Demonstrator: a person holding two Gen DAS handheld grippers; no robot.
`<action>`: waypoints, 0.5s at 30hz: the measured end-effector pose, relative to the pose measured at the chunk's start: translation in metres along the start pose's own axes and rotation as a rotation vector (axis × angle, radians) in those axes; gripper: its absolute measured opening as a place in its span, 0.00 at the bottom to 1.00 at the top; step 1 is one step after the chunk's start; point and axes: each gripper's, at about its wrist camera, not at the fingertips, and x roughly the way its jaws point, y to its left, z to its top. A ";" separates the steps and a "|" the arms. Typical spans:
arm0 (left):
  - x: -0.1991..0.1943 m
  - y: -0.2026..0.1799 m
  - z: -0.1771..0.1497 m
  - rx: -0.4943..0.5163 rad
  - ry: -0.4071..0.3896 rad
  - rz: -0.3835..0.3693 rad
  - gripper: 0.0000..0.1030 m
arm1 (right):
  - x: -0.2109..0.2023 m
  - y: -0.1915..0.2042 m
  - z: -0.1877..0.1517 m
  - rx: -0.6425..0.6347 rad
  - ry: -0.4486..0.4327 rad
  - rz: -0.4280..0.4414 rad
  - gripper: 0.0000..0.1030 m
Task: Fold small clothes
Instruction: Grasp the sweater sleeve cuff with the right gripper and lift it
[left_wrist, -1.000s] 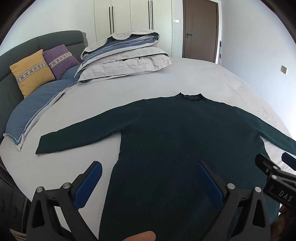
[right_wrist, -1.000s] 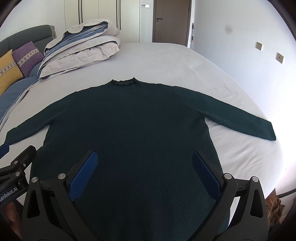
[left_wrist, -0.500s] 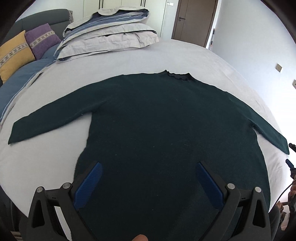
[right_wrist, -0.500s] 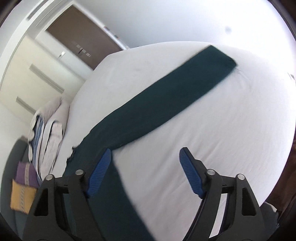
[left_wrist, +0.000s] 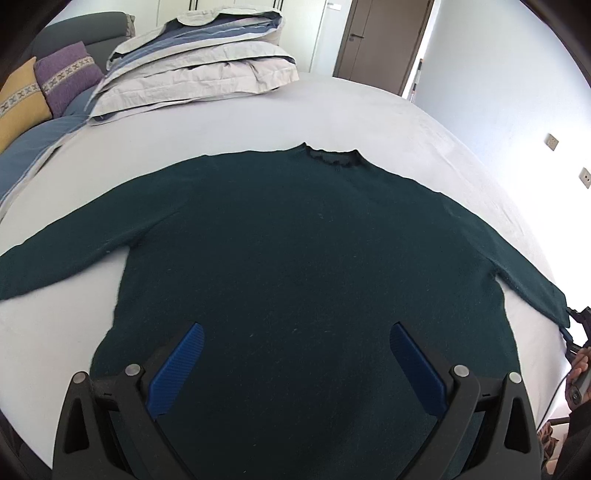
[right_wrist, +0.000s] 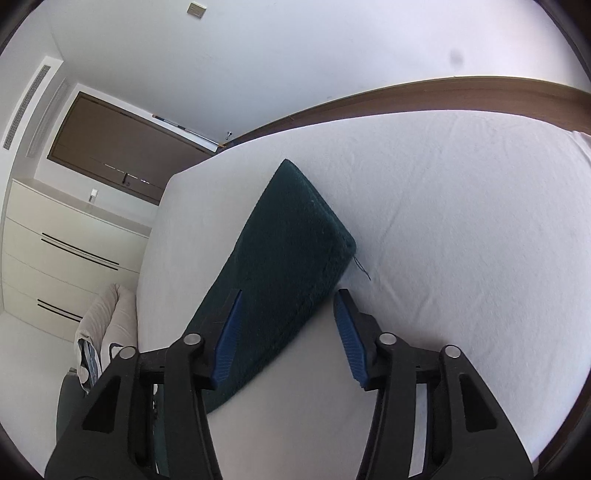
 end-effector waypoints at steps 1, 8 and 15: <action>0.002 0.000 0.002 -0.005 0.006 -0.022 1.00 | 0.004 0.001 0.005 -0.002 -0.001 -0.001 0.34; 0.021 0.008 0.009 -0.066 0.057 -0.150 0.90 | 0.032 0.039 0.033 -0.119 -0.020 -0.052 0.07; 0.026 0.018 0.022 -0.108 0.048 -0.238 0.86 | 0.055 0.184 -0.033 -0.487 0.025 -0.008 0.06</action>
